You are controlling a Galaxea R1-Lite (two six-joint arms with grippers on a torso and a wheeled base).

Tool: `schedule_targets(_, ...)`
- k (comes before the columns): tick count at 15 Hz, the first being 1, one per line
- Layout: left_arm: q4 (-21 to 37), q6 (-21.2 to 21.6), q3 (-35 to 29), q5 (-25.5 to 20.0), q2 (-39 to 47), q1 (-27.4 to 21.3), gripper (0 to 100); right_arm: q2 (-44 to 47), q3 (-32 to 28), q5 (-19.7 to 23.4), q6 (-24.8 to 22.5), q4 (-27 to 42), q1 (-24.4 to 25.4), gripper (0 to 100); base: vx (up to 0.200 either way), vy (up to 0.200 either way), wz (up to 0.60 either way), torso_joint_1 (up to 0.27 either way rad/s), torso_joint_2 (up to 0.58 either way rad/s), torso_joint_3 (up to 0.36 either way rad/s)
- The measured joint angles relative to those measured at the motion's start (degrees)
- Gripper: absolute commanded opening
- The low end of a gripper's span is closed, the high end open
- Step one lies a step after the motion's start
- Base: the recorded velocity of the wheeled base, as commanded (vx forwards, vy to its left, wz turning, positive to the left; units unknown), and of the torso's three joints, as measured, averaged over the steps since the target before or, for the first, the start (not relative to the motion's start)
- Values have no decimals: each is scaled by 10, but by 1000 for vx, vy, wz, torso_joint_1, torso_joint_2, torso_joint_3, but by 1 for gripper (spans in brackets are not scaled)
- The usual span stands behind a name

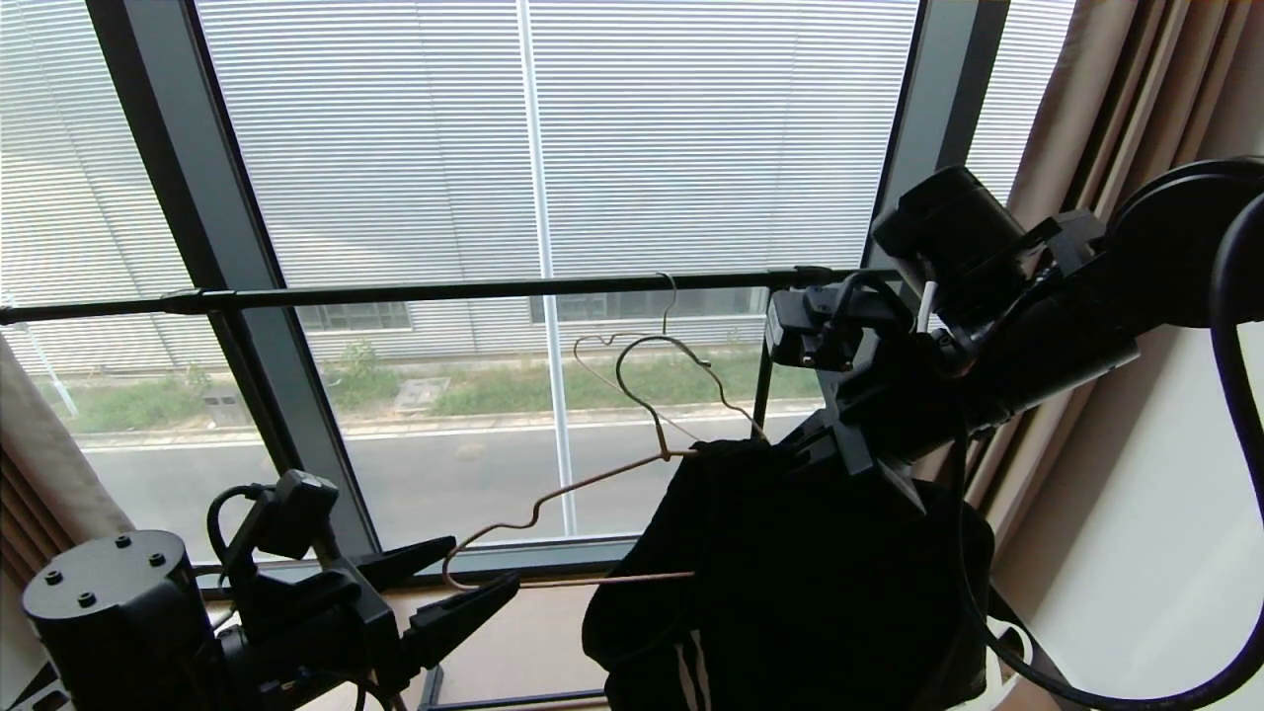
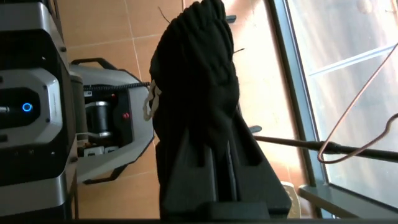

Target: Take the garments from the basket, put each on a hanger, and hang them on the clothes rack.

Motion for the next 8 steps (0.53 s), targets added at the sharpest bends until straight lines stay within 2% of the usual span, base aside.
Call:
schedule_targets(3, 0, -54, 1, -3, 4, 19, 100, -16, -2, 5, 56, -1, -2, 0, 0, 0, 0, 0, 0, 0)
schedule_targets(6, 0, -57, 2, -2, 35, 19, 100, -35, 0, 29, 104, -4, -3, 0, 0, 0, 0, 0, 0, 0)
schedule_targets(8, 0, -57, 2, -2, 55, 6, 100, -44, 10, 30, 106, -11, -7, 0, 0, 0, 0, 0, 0, 0)
